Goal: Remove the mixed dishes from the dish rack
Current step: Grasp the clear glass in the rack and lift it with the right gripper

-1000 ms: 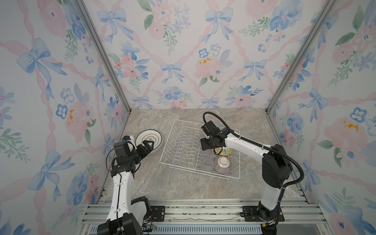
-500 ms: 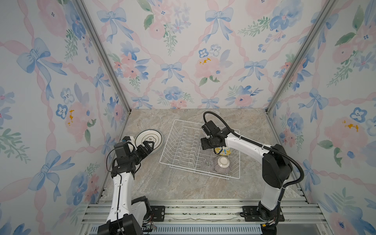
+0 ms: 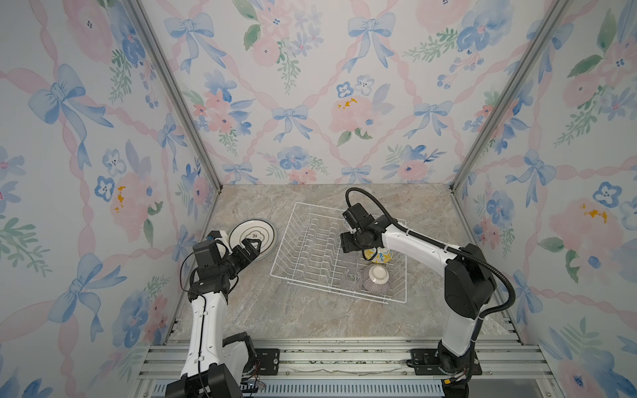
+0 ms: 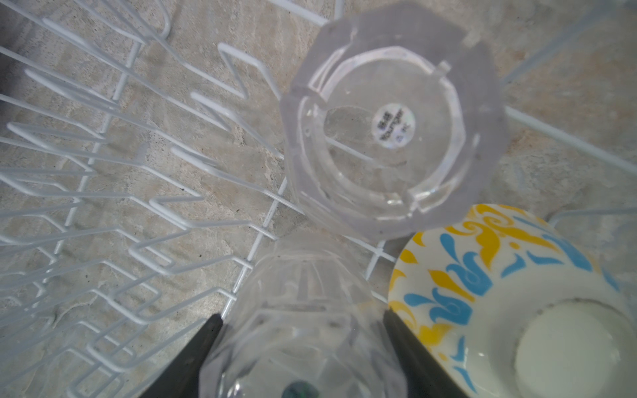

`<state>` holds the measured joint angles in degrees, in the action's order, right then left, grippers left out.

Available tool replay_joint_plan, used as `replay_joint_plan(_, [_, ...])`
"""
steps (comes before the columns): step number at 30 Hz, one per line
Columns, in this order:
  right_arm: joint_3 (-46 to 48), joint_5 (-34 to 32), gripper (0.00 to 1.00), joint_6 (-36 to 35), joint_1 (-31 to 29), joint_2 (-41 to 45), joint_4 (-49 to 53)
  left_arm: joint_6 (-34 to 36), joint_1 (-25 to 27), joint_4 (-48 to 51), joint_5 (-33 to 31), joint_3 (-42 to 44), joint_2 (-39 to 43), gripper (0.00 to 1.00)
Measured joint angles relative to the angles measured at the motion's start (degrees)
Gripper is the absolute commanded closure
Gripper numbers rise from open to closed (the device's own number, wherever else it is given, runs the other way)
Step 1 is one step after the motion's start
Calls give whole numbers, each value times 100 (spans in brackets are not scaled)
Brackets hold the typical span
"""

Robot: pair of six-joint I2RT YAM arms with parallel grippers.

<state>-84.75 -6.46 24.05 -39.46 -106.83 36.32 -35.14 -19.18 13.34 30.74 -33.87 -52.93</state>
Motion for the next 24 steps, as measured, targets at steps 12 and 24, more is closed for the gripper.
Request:
replay_joint_plan(12, [2, 796, 71, 348, 216, 188, -61, -326, 37, -439, 173, 15, 0, 2])
replay_joint_plan(24, [-109, 1541, 74, 846, 649, 1073, -636, -1261, 1191, -1937, -63, 92, -15, 2])
